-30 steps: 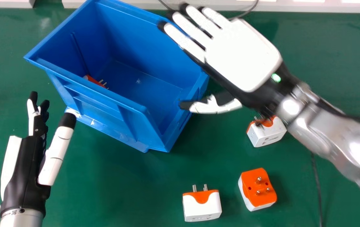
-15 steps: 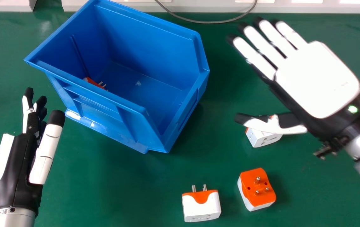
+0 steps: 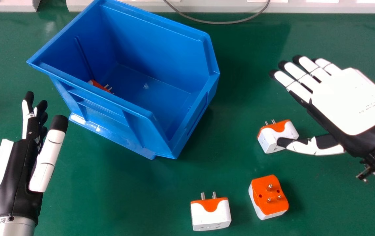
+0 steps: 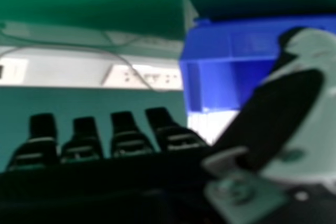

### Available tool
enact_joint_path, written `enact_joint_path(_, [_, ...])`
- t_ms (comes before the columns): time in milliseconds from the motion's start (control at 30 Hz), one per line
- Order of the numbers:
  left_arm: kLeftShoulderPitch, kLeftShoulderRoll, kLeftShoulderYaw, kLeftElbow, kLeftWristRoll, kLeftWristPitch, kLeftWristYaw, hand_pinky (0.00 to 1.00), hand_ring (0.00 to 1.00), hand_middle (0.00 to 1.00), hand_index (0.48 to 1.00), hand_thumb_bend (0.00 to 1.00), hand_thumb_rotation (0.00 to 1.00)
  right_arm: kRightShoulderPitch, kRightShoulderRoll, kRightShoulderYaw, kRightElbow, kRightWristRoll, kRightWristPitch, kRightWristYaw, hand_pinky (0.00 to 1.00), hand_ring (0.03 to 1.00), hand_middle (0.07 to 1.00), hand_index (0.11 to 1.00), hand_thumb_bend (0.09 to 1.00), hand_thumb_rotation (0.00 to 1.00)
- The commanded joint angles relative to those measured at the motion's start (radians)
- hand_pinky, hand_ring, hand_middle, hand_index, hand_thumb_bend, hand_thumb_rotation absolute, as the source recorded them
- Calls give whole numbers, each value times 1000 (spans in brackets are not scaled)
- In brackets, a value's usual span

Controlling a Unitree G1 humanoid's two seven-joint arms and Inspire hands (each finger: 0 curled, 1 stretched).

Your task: Pick all objects and put in blue box

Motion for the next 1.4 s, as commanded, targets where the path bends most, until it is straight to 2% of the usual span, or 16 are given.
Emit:
enact_joint_path(0, [-1, 14, 16, -5, -4, -22, -3, 1000, 1000, 1000, 1000, 743, 969, -41, -15, 8, 14, -6, -6, 7, 875, 940, 939, 926, 350, 708])
enact_joint_path(233, [1, 15, 19, -13, -5, -16, -4, 1000, 1000, 1000, 1000, 744, 965, -168, 4, 107, 142, -62, -27, 50, 831, 926, 939, 917, 357, 714])
enact_joint_path(367, [6, 13, 18, -27, -4, -7, -4, 1000, 1000, 1000, 1000, 739, 965, -245, 9, 167, 223, -93, -49, 58, 811, 922, 937, 920, 354, 720])
enact_joint_path(533, [6, 14, 20, -25, -3, -5, -3, 1000, 1000, 1000, 1000, 737, 964, -325, 37, 232, 311, -117, -55, 63, 796, 919, 939, 928, 343, 744])
enact_joint_path(633, [13, 12, 20, -44, -3, 6, -3, 1000, 1000, 1000, 1000, 738, 964, -370, 63, 271, 368, -131, -56, 67, 790, 914, 938, 921, 340, 753])
enact_joint_path(733, [16, 11, 21, -49, -5, 9, -5, 1000, 1000, 1000, 1000, 737, 963, -404, 81, 303, 420, -134, -57, 67, 781, 905, 926, 907, 335, 773])
enact_joint_path(867, [23, 10, 23, -63, -5, 17, -4, 1000, 1000, 1000, 1000, 734, 963, -438, 96, 336, 475, -132, -59, 69, 779, 903, 919, 898, 332, 777])
enact_joint_path(1367, [32, 18, 39, -80, -11, 40, -9, 1000, 1000, 1000, 1000, 730, 967, -486, 126, 386, 589, -97, -59, 91, 770, 884, 893, 874, 324, 750])
